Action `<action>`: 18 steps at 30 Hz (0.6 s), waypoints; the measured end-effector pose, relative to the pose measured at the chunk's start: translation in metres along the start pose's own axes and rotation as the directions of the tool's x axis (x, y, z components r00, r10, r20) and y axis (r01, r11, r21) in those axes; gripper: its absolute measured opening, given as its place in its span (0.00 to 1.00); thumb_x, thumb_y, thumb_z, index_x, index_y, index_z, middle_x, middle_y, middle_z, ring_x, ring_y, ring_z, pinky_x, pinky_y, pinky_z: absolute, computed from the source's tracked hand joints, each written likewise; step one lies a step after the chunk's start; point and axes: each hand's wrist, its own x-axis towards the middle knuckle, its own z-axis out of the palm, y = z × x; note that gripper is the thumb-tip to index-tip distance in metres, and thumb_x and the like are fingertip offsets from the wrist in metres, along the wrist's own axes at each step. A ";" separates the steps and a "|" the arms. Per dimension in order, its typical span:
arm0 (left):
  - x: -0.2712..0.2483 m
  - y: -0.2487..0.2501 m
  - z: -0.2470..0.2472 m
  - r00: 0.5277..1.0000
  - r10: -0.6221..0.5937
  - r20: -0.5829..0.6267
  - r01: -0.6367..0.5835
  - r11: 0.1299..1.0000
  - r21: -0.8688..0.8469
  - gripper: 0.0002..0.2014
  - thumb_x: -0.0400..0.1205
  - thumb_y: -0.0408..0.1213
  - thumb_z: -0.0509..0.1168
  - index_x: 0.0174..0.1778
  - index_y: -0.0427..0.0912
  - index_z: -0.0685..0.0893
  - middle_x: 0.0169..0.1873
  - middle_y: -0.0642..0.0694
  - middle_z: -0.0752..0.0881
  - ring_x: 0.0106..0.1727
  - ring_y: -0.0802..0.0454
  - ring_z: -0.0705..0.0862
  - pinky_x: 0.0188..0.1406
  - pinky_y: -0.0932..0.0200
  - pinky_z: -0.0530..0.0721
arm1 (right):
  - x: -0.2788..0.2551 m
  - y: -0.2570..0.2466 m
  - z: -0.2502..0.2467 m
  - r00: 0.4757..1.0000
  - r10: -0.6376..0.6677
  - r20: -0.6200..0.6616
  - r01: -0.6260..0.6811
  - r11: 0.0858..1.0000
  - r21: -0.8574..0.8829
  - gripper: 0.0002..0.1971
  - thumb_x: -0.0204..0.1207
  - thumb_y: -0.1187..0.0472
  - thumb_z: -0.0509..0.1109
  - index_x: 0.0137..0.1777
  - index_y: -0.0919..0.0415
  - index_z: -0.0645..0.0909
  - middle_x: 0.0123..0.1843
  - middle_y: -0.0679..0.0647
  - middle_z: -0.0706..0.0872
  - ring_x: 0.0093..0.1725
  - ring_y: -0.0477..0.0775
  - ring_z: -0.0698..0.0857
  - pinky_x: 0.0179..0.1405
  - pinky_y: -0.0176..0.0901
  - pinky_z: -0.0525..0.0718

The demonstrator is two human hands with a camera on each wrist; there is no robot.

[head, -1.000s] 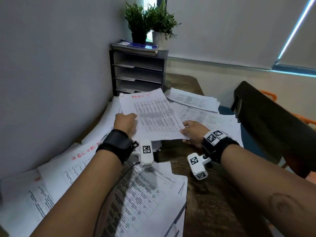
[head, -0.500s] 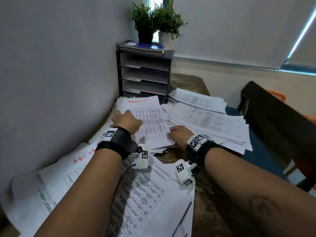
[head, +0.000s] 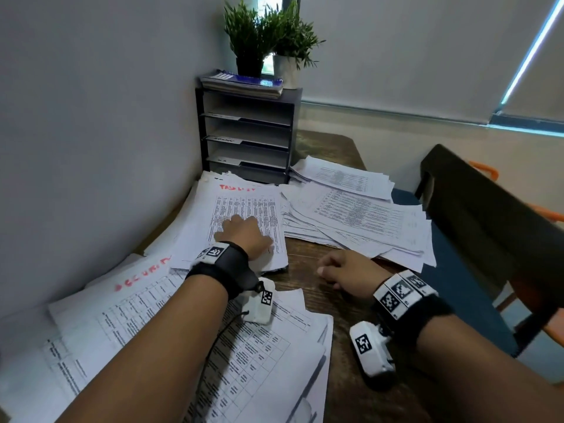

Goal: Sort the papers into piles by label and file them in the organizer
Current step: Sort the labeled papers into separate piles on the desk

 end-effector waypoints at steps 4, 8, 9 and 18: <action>-0.007 0.016 0.015 0.988 0.147 -0.039 -0.152 0.950 -0.274 0.25 0.80 0.51 0.70 0.71 0.44 0.81 0.70 0.38 0.79 0.70 0.38 0.78 0.69 0.45 0.79 | -0.005 0.004 0.002 0.998 0.006 -0.059 -0.003 0.999 0.054 0.08 0.82 0.57 0.69 0.55 0.59 0.86 0.51 0.53 0.90 0.47 0.51 0.88 0.50 0.43 0.87; -0.020 0.052 0.039 0.972 0.220 0.085 -0.126 0.789 -0.602 0.25 0.77 0.50 0.74 0.63 0.37 0.82 0.56 0.37 0.87 0.57 0.40 0.87 0.59 0.47 0.85 | -0.005 0.012 0.000 0.989 0.107 -0.098 -0.064 0.926 0.372 0.05 0.83 0.64 0.68 0.53 0.65 0.83 0.43 0.58 0.87 0.37 0.49 0.85 0.26 0.28 0.80; -0.024 0.061 0.044 0.964 0.219 0.147 -0.062 0.731 -0.679 0.25 0.72 0.52 0.75 0.55 0.36 0.82 0.47 0.37 0.88 0.48 0.40 0.88 0.51 0.48 0.85 | -0.002 0.017 0.001 0.985 0.131 -0.110 -0.069 0.892 0.446 0.04 0.83 0.65 0.68 0.51 0.65 0.83 0.42 0.59 0.86 0.38 0.51 0.86 0.30 0.31 0.83; -0.005 0.126 0.051 0.929 -0.152 0.337 0.343 0.016 -0.939 0.19 0.71 0.42 0.69 0.53 0.34 0.82 0.40 0.38 0.80 0.34 0.41 0.79 0.46 0.47 0.88 | 0.005 0.028 -0.016 0.887 0.230 -0.399 0.021 0.845 0.534 0.06 0.82 0.70 0.65 0.51 0.67 0.84 0.42 0.55 0.86 0.34 0.44 0.87 0.28 0.29 0.80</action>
